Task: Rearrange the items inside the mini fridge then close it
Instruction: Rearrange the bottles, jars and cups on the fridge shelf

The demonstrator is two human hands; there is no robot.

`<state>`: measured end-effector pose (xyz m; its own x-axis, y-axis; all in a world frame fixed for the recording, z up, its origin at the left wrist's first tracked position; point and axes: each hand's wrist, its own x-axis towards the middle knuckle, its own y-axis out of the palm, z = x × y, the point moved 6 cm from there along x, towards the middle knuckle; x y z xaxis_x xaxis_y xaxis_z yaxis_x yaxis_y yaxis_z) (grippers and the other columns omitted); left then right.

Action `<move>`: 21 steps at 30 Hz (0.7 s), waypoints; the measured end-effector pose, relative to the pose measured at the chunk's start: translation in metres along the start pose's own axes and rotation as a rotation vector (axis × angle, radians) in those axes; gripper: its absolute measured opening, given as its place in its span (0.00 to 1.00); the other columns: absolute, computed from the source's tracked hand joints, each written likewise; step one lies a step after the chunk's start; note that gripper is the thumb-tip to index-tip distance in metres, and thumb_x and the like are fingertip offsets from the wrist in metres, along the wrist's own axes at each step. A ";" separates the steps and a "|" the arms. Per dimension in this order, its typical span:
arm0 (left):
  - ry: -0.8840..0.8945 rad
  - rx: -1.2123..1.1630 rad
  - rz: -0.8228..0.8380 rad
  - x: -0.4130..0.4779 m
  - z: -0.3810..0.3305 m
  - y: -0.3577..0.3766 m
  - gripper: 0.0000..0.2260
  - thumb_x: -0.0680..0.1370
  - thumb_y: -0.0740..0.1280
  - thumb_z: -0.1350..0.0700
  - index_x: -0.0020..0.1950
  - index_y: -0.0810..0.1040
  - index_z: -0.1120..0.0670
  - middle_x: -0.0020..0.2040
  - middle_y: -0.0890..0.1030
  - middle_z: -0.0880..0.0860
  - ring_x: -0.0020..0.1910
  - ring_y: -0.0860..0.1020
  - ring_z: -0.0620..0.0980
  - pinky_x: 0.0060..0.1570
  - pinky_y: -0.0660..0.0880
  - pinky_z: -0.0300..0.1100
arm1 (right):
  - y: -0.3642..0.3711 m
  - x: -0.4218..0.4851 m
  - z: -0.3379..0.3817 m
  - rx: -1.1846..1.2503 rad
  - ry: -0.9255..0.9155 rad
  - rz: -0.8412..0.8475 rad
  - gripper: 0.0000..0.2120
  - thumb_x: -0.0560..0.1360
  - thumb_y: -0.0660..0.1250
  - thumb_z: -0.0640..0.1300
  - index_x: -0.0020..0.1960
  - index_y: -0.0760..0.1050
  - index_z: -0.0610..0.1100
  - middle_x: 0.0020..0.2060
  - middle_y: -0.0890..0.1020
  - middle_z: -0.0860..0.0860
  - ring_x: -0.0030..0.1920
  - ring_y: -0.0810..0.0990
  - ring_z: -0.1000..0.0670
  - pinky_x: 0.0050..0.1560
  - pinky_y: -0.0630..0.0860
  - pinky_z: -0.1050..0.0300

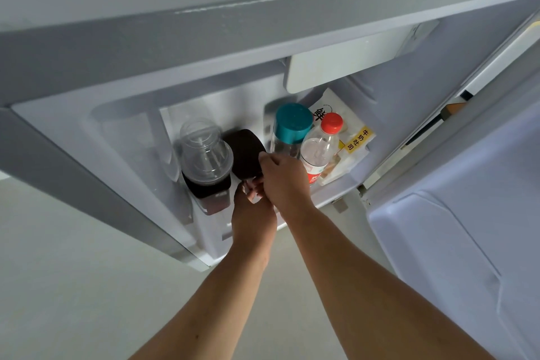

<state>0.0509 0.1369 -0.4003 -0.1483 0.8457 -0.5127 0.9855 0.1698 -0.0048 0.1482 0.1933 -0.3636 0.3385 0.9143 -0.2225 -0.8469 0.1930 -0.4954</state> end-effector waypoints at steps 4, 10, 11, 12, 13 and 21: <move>0.010 0.079 0.047 0.005 -0.004 0.006 0.17 0.81 0.65 0.58 0.67 0.78 0.42 0.60 0.86 0.44 0.59 0.84 0.49 0.59 0.80 0.48 | -0.007 0.004 -0.002 -0.028 0.034 -0.035 0.16 0.82 0.60 0.52 0.50 0.83 0.45 0.37 0.86 0.46 0.41 0.86 0.43 0.48 0.84 0.45; 0.027 0.136 0.057 0.004 -0.002 0.007 0.19 0.77 0.67 0.58 0.65 0.78 0.40 0.56 0.85 0.35 0.57 0.85 0.49 0.57 0.80 0.48 | -0.012 0.002 -0.014 0.045 0.128 -0.063 0.15 0.82 0.59 0.51 0.52 0.81 0.46 0.40 0.86 0.46 0.43 0.86 0.44 0.49 0.84 0.44; 0.025 0.138 0.065 0.003 -0.003 0.007 0.20 0.78 0.67 0.57 0.65 0.78 0.37 0.55 0.84 0.33 0.56 0.85 0.45 0.59 0.81 0.48 | -0.010 0.001 -0.013 0.052 0.124 -0.051 0.15 0.82 0.59 0.51 0.53 0.81 0.45 0.41 0.86 0.45 0.44 0.86 0.43 0.50 0.83 0.43; 0.024 0.125 0.071 0.001 -0.004 0.007 0.20 0.78 0.68 0.56 0.66 0.77 0.36 0.55 0.84 0.33 0.56 0.84 0.42 0.60 0.81 0.48 | -0.009 0.000 -0.013 0.053 0.118 -0.043 0.15 0.82 0.59 0.51 0.54 0.81 0.45 0.42 0.86 0.45 0.45 0.86 0.43 0.51 0.83 0.43; 0.014 0.114 0.072 -0.001 -0.003 0.006 0.20 0.79 0.68 0.55 0.67 0.77 0.34 0.56 0.84 0.34 0.56 0.84 0.41 0.60 0.81 0.48 | -0.009 -0.003 -0.012 0.056 0.117 -0.039 0.15 0.81 0.59 0.52 0.56 0.81 0.45 0.43 0.86 0.46 0.45 0.86 0.43 0.52 0.83 0.44; -0.023 0.077 -0.171 -0.023 0.027 -0.042 0.26 0.77 0.68 0.55 0.76 0.69 0.45 0.68 0.79 0.46 0.61 0.80 0.48 0.64 0.76 0.49 | -0.014 -0.059 -0.013 0.019 -0.112 -0.192 0.09 0.76 0.66 0.52 0.56 0.74 0.56 0.36 0.81 0.58 0.38 0.80 0.60 0.32 0.70 0.66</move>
<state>0.0153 0.0964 -0.4115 -0.3127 0.7961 -0.5181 0.9497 0.2700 -0.1584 0.1453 0.1316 -0.3545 0.4475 0.8938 -0.0304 -0.7793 0.3730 -0.5035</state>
